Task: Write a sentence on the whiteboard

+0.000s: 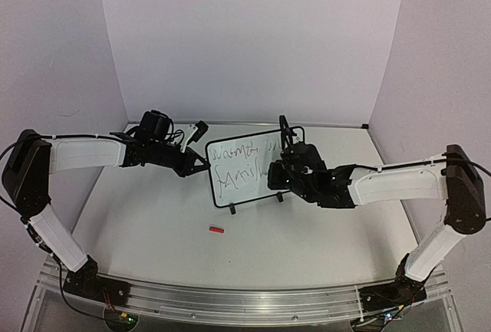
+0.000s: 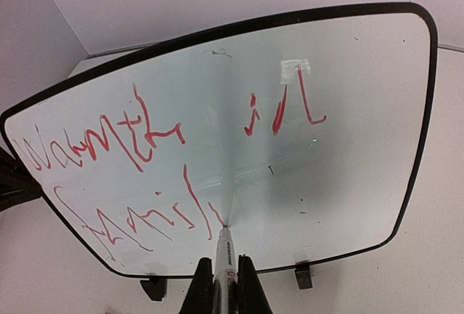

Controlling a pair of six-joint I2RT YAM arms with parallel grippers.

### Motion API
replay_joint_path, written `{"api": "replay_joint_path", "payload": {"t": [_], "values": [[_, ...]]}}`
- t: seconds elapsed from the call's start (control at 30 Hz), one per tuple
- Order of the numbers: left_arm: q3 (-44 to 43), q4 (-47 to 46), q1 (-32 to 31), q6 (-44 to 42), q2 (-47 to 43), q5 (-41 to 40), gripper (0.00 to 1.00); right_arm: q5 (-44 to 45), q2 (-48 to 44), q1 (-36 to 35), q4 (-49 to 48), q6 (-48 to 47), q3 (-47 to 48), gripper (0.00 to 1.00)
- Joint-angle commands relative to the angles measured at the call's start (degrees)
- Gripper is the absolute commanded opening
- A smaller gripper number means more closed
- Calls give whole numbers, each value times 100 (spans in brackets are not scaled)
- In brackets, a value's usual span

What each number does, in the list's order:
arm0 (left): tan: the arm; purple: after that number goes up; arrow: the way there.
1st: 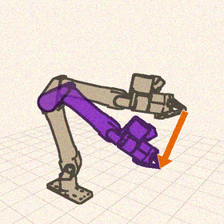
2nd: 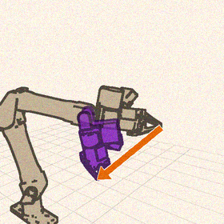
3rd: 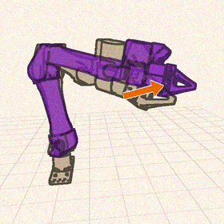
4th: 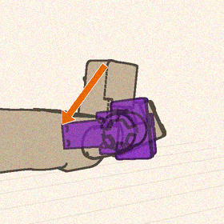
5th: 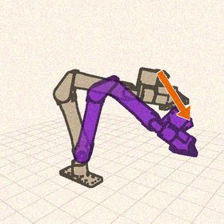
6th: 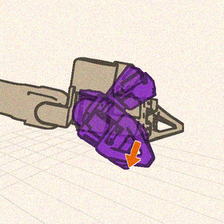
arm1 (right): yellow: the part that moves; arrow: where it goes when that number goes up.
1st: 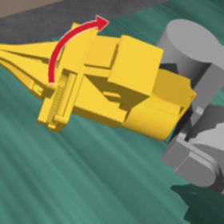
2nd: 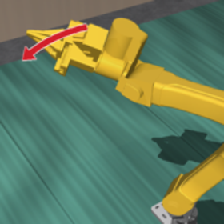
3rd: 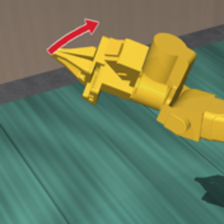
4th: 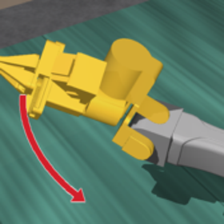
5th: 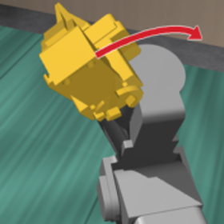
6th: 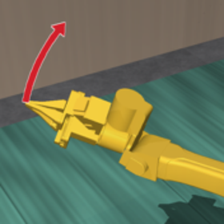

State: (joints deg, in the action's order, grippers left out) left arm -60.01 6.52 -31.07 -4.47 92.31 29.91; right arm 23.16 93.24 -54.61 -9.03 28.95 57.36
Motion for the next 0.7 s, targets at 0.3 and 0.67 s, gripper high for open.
{"api": "replay_joint_path", "payload": {"t": [0.3,0.67], "values": [[-136,269,2,-209,104,-288,0,226,23,26,68,7,94,0],[-137,268,-1,-198,88,-276,0,419,-132,32,-20,-221,204,0]]}}
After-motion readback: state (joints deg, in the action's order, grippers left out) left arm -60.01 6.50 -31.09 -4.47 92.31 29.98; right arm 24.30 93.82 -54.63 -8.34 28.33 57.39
